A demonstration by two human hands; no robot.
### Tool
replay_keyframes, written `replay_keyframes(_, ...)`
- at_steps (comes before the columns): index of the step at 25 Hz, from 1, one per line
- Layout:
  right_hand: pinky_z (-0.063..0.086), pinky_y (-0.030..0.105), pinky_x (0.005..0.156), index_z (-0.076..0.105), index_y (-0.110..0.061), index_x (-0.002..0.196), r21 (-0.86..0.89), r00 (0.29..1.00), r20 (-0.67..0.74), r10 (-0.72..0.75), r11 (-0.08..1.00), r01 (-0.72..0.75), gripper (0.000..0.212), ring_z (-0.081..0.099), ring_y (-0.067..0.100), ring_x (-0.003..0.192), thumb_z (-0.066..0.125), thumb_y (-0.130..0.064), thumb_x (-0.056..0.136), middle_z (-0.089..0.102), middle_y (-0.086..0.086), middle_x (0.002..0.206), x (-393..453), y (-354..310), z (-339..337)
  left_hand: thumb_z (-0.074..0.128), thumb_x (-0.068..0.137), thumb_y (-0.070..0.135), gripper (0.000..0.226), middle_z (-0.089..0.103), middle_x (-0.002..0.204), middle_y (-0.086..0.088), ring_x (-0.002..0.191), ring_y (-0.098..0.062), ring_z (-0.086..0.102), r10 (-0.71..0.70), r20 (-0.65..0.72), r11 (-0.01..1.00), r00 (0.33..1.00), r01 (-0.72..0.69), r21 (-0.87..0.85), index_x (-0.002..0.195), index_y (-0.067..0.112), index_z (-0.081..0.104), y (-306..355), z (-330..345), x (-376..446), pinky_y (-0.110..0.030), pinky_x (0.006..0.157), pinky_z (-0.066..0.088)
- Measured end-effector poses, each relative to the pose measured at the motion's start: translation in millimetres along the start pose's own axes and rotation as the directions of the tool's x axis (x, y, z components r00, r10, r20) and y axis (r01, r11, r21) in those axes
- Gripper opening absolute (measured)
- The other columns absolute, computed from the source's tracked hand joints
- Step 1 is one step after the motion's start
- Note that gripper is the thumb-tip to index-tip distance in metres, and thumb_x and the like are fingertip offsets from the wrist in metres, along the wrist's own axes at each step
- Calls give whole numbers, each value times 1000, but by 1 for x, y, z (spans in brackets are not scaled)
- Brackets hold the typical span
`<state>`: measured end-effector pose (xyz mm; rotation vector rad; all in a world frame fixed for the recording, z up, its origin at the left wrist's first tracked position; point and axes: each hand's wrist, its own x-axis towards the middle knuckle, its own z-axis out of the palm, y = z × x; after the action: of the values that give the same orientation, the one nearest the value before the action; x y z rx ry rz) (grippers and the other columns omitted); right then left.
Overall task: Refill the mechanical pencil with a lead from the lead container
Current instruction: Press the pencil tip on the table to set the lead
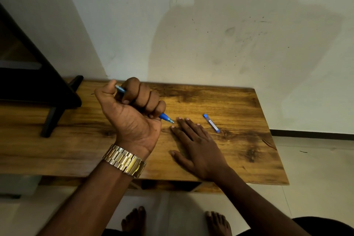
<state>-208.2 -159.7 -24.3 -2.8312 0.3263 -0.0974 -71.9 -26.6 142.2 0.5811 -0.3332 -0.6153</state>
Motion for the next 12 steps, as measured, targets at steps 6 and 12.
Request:
replay_keyframes(6, 9, 47, 138, 18, -38, 173, 6, 1000, -8, 2, 1000, -2, 77, -3, 14, 171, 32, -75, 107, 4, -8, 185, 1, -1, -2, 13, 106, 56, 53, 10, 57, 7, 50, -13, 8, -44, -78, 999, 996, 44, -4, 63, 26, 18, -3, -10, -11, -28, 48, 13)
replay_keyframes(12, 5, 44, 137, 18, -40, 172, 19, 1000, -2, 3, 1000, -3, 77, -6, 11, 171, 32, -77, 106, 1, -11, 185, 1, 2, 0, 30, 93, 54, 43, 12, 55, 8, 48, -13, 10, -44, -15, 999, 999, 44, -28, 60, 27, 21, -5, -8, -5, -25, 46, 20)
